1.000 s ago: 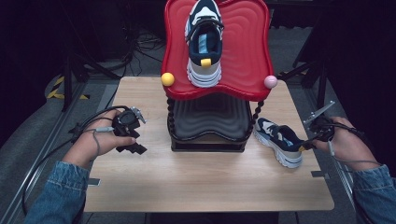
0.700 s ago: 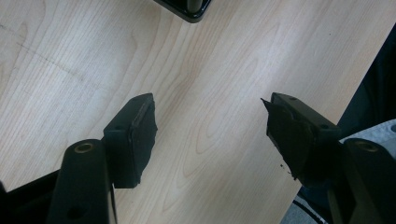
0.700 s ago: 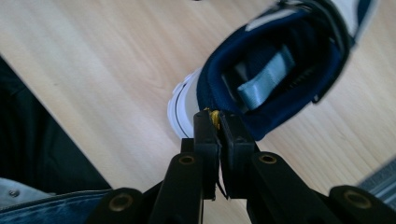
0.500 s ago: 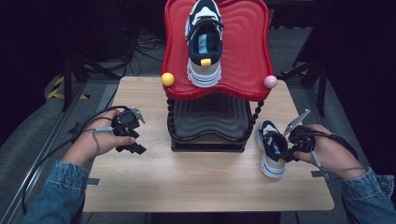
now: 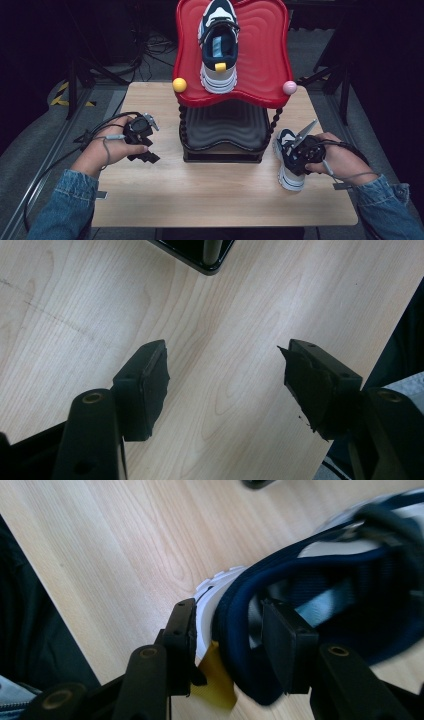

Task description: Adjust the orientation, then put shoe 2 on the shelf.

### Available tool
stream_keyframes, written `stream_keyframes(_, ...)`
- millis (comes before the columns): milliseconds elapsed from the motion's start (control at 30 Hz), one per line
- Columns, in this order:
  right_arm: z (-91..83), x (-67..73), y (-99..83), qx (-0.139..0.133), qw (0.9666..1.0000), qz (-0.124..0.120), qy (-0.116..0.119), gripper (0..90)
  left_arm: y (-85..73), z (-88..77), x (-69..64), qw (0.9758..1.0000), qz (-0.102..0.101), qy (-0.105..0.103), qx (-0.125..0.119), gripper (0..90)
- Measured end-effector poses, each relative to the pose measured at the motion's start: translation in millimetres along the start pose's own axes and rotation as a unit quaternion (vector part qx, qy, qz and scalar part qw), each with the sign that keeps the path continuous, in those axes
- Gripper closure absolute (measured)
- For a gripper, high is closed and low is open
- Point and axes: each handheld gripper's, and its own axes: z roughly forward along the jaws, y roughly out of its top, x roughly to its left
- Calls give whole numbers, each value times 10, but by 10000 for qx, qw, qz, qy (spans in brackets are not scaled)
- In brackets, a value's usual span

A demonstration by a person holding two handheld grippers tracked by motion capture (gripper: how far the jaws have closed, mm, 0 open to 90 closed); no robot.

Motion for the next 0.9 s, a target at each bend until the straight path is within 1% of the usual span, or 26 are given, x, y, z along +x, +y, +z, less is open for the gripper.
stream_keyframes(33, 55, -10, 0, 56, 10000, -16, 46, 582, -5, 9, -4, 10000, -17, -25, 0, 345)
stream_keyframes(67, 55, -10, 0, 56, 10000, -16, 46, 582, -5, 9, -4, 10000, -17, -25, 0, 345)
stream_keyframes(100, 105, -18, 1, 122, 9999, -34, 104, 584, -14, 19, -5, 10000, -24, -50, -8, 345)
stream_keyframes(133, 160, -26, 2, 213, 9997, -62, 119, 588, -24, 23, -3, 10000, -38, -39, 12, 343)
stream_keyframes(167, 207, -30, 4, 283, 9995, -91, 110, 587, -35, 35, 3, 10000, -27, -71, -10, 342)
stream_keyframes(200, 243, -30, 3, 315, 9993, -86, 156, 580, -46, 44, 2, 9999, -80, -63, -8, 341)
stream_keyframes(267, 307, -31, -1, 383, 9990, -37, 244, 560, -63, 60, 2, 9999, -103, -78, 3, 339)
stream_keyframes(333, 364, -36, -5, 480, 9984, -98, 288, 563, -69, 68, -13, 9999, -109, -120, -43, 333)
stream_keyframes(367, 380, -35, -3, 533, 9981, -118, 274, 567, -75, 77, -25, 9998, -139, -144, -56, 329)
stream_keyframes(400, 409, -23, 0, 557, 9979, -100, 322, 576, -81, 85, -28, 9997, -183, -168, -31, 325)
stream_keyframes(433, 421, -19, 5, 587, 9977, -146, 317, 585, -88, 91, -27, 9996, -209, -169, 3, 322)
stream_keyframes(467, 428, -14, 10, 587, 9976, -149, 332, 594, -102, 104, -20, 9995, -279, -116, 36, 325)
stream_keyframes(500, 431, -12, 19, 643, 9972, -221, 309, 602, -114, 111, -10, 9993, -340, -103, 79, 330)
stream_keyframes(533, 435, -3, 24, 643, 9971, -243, 319, 610, -132, 118, -5, 9990, -433, -65, 92, 336)
stream_keyframes(600, 437, -2, 27, 668, 9969, -233, 349, 636, -158, 129, 2, 9988, -482, -26, 63, 336)
stream_keyframes(633, 439, -2, 24, 658, 9968, -195, 404, 656, -176, 135, 4, 9987, -500, 38, 35, 335)
stream_keyframes(700, 439, 1, 21, 663, 9964, -111, 519, 697, -203, 161, 3, 9989, -463, 8, 20, 318)
stream_keyframes(733, 438, 4, 21, 654, 9964, -76, 540, 704, -215, 178, -1, 9988, -496, -8, 37, 319)
stream_keyframes(767, 437, 10, 21, 624, 9965, -41, 550, 708, -226, 203, 0, 9988, -481, -45, 49, 319)
stream_keyframes(800, 434, 15, 22, 600, 9966, -12, 566, 712, -236, 222, -6, 9986, -524, -31, 33, 320)
stream_keyframes(900, 424, 13, 24, 621, 9962, -10, 617, 718, -244, 260, -10, 9986, -527, -48, -9, 319)
